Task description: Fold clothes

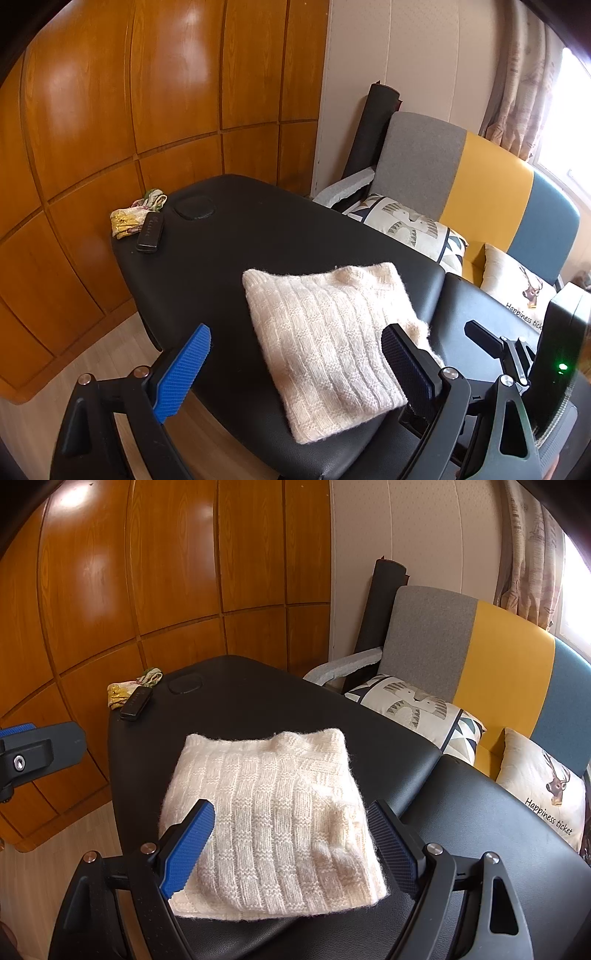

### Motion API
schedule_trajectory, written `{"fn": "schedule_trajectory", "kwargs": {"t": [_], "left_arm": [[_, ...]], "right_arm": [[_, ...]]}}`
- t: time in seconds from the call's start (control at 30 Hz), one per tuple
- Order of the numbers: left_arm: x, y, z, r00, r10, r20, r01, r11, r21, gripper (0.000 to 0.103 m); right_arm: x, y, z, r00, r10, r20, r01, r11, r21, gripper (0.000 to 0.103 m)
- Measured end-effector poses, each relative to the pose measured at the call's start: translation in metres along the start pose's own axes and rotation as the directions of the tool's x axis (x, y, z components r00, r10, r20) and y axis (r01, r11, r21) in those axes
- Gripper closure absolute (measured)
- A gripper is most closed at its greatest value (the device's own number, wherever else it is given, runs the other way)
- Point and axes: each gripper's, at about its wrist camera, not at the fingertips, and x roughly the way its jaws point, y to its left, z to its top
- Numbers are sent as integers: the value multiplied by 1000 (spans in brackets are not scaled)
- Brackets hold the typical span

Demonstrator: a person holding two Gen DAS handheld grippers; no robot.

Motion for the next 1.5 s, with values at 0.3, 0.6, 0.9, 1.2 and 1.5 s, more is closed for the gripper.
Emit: {"fn": "schedule_trajectory", "kwargs": {"t": [0.3, 0.6, 0.9, 1.2, 1.5], "left_arm": [[-3, -3, 2, 1000, 0, 9, 0, 1000, 6, 8], [-7, -7, 4, 1000, -5, 21, 4, 1000, 14, 8], [-8, -7, 2, 999, -17, 28, 16, 1000, 19, 9], [-11, -9, 2, 999, -16, 47, 15, 1000, 26, 14], [-6, -4, 2, 1000, -17, 13, 17, 1000, 5, 13]], "right_arm": [[1, -1, -2, 1000, 1, -7, -1, 1000, 0, 16], [3, -1, -3, 1000, 2, -19, -2, 1000, 0, 16], [6, 0, -4, 1000, -3, -29, 3, 1000, -6, 16], [7, -1, -5, 1000, -5, -30, 5, 1000, -6, 16], [6, -2, -4, 1000, -6, -28, 6, 1000, -5, 16]]}}
